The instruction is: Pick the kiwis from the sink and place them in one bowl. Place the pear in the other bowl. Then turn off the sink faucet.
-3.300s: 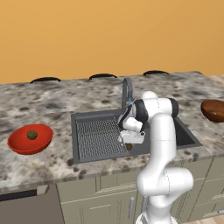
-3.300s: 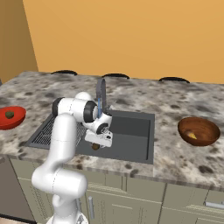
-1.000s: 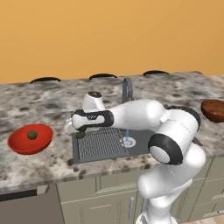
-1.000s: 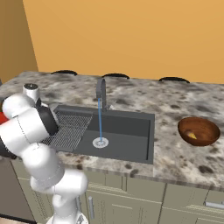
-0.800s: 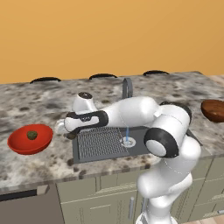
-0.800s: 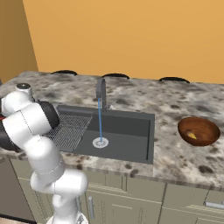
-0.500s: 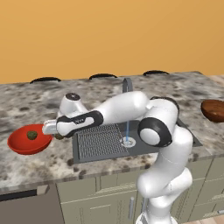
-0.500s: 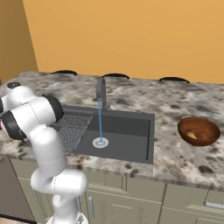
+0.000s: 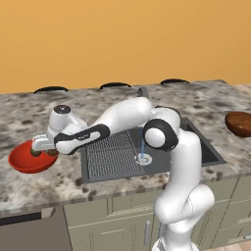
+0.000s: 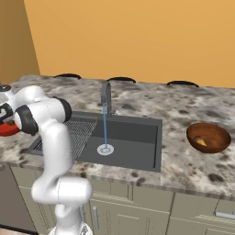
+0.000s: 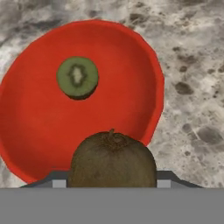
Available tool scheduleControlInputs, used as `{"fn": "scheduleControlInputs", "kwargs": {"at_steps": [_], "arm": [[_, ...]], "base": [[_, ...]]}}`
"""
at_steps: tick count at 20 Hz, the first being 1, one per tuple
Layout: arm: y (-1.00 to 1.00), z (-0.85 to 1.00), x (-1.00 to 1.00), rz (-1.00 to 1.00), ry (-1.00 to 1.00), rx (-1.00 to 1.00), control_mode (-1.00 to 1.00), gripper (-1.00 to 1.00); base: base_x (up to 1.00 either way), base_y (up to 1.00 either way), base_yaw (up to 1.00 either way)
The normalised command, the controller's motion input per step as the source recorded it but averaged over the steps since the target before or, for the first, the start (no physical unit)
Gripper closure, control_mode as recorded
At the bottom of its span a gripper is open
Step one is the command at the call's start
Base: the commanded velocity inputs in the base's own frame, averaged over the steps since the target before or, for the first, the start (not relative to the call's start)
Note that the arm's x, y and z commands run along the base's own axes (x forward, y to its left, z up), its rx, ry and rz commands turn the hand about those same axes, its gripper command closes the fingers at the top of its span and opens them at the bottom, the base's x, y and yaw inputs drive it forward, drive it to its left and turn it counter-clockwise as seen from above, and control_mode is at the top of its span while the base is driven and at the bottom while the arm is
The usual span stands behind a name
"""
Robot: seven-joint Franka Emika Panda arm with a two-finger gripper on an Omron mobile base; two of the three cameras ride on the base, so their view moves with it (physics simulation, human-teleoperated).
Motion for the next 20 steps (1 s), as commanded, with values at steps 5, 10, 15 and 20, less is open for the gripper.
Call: {"fn": "scheduleControlInputs", "kwargs": {"at_steps": [5, 10, 15, 20], "arm": [[0.34, -0.12, 0.23, 0.00, 0.00, -0.05, -1.00, 1.00], [0.16, -0.34, 0.02, 0.00, 0.00, -0.06, -1.00, 1.00], [0.13, -0.16, 0.11, 0.00, 0.00, -0.02, -1.00, 1.00], [0.07, -0.20, 0.19, 0.00, 0.01, -0.01, -1.00, 1.00]], "base": [[0.00, 0.00, 0.00], [0.00, 0.00, 0.00], [0.00, 0.00, 0.00], [0.00, 0.00, 0.00]]}}
